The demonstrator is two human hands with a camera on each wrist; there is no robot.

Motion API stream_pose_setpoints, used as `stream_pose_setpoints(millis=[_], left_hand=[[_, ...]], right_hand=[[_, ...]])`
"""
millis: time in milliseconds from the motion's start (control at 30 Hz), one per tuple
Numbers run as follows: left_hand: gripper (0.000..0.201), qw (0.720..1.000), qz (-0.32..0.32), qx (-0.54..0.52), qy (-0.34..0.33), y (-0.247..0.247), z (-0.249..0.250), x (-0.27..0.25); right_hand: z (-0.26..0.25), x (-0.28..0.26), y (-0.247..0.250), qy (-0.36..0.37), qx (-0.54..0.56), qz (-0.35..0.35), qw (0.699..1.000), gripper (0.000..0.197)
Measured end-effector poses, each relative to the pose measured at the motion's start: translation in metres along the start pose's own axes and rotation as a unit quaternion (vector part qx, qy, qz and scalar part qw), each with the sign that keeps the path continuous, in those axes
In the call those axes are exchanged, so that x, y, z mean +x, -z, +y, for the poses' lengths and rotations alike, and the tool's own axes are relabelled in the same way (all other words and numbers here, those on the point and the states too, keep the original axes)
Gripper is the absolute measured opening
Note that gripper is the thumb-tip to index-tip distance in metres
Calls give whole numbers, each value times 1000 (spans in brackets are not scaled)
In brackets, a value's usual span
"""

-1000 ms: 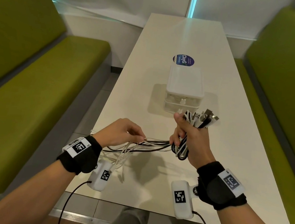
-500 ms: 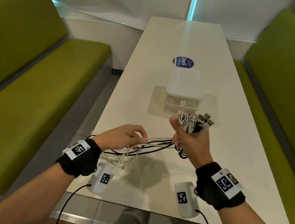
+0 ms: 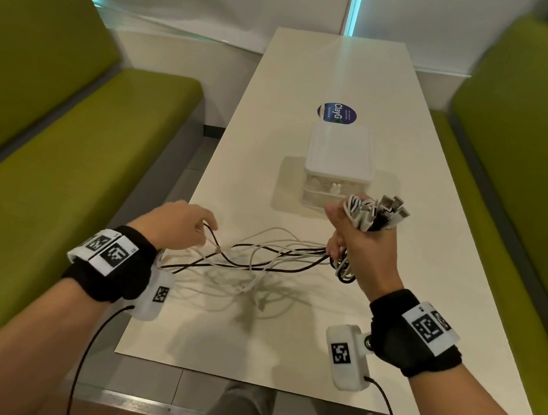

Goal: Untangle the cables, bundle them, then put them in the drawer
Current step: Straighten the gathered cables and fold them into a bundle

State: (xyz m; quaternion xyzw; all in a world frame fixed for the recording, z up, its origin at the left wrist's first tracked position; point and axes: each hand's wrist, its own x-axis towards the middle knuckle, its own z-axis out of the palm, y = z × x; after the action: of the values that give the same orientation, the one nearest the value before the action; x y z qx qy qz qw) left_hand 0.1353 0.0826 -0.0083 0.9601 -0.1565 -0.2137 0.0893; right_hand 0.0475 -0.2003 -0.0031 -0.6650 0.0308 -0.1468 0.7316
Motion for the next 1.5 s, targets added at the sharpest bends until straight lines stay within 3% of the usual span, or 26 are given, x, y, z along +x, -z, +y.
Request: stream_pose_setpoints(millis=[67, 167, 233, 333, 500, 600, 700, 800, 933, 1067, 1167, 1300, 1333, 1400, 1433, 1500], left_hand=[[43, 998, 24, -44, -45, 0, 17, -1], [40, 979, 138, -74, -134, -5, 43, -5], [38, 976, 125, -66, -167, -16, 57, -5], [52, 989, 33, 13, -146, -44, 75, -2], [20, 985, 68, 63, -147, -58, 83, 5], [10, 987, 80, -6, -139, -51, 78, 4], [7, 985, 94, 5, -147, -53, 80, 3], [18, 987, 77, 33, -140, -58, 80, 5], [30, 993, 116, 1, -36, -46, 46, 10], [41, 998, 55, 36, 17, -25, 4, 12], [54, 999, 31, 2, -37, -15, 8, 6], [49, 966, 147, -94, -191, -12, 65, -8], [57, 958, 137, -105, -228, -16, 83, -9], [84, 959, 52, -102, -261, -31, 116, -8], [87, 960, 17, -94, -264, -41, 127, -5], [60, 961, 8, -84, -262, -58, 133, 4]], right_hand=[[1, -4, -4, -7, -8, -1, 1000, 23], [0, -6, -5, -11, -17, 0, 1000, 25], [-3, -7, -4, -9, -20, -2, 1000, 24], [-4, -8, -5, -7, -18, -4, 1000, 24], [-1, -10, -5, 3, -26, -9, 1000, 24], [-2, -10, 0, 0, -24, -7, 1000, 24], [-1, -7, 4, 2, -22, -3, 1000, 26], [1, -7, 5, 2, -21, -10, 1000, 32], [-5, -4, 14, 4, -22, -14, 1000, 36], [-4, 3, 20, 7, -16, 7, 1000, 30], [0, 1, 15, 3, -5, 1, 1000, 26], [3, -3, 9, -9, -3, -5, 1000, 26], [3, -3, 8, -12, 2, -2, 1000, 26], [-1, -3, 6, -11, 14, -1, 1000, 26], [-3, -3, 5, -10, 17, -4, 1000, 27], [-8, -4, 6, -17, 20, -15, 1000, 31]])
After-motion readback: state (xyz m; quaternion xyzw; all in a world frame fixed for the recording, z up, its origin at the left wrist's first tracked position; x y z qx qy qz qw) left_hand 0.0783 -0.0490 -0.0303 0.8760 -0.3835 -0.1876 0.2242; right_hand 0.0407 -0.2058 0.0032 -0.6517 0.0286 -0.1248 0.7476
